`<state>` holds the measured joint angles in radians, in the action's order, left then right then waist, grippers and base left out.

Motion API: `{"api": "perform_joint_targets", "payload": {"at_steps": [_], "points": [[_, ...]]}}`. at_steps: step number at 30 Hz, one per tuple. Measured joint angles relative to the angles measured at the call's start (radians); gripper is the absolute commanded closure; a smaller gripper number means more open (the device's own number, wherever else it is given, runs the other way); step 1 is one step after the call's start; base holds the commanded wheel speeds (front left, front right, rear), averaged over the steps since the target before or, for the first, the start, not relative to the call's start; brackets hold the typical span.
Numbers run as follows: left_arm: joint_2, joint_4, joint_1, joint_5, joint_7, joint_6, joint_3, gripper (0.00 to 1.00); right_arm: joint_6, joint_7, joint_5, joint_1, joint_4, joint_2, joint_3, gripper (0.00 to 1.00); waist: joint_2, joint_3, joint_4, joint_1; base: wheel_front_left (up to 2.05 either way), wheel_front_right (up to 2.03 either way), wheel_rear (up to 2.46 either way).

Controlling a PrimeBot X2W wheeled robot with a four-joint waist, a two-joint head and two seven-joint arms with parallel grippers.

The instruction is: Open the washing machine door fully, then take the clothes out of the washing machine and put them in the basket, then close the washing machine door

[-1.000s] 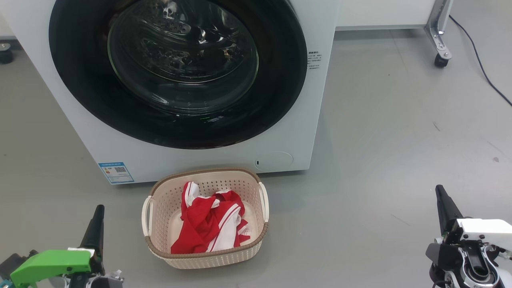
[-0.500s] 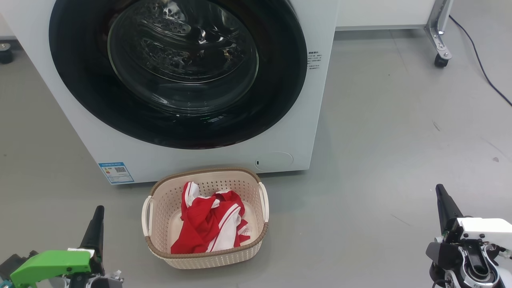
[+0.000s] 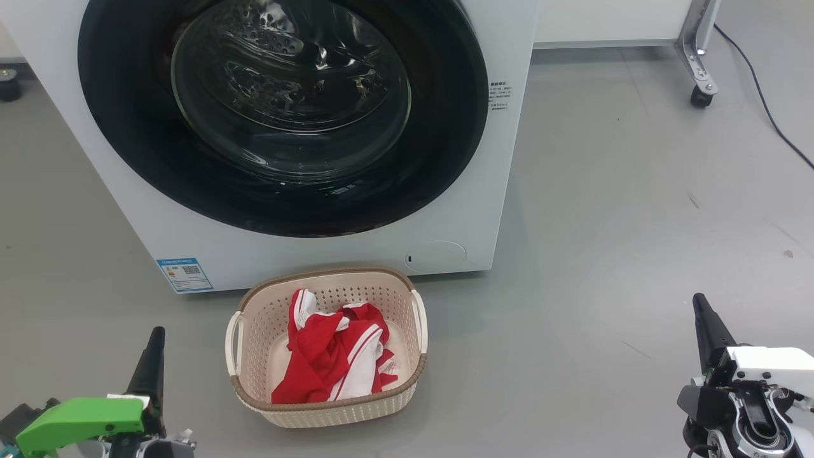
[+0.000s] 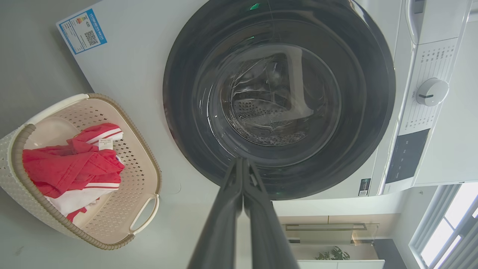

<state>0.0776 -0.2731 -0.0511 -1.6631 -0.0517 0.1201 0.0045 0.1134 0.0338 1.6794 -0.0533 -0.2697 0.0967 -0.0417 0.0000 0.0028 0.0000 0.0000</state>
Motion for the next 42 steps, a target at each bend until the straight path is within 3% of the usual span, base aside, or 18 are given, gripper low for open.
{"api": "perform_joint_targets", "payload": {"at_steps": [42], "points": [[0.000,-0.005,-0.001,0.000,-0.002,0.000,0.005,1.00,0.008,0.006,0.000,-0.001,-0.007,-0.001,-0.004,1.00,0.0000,0.000,0.000,0.0000,0.00,0.00,0.00]]}}
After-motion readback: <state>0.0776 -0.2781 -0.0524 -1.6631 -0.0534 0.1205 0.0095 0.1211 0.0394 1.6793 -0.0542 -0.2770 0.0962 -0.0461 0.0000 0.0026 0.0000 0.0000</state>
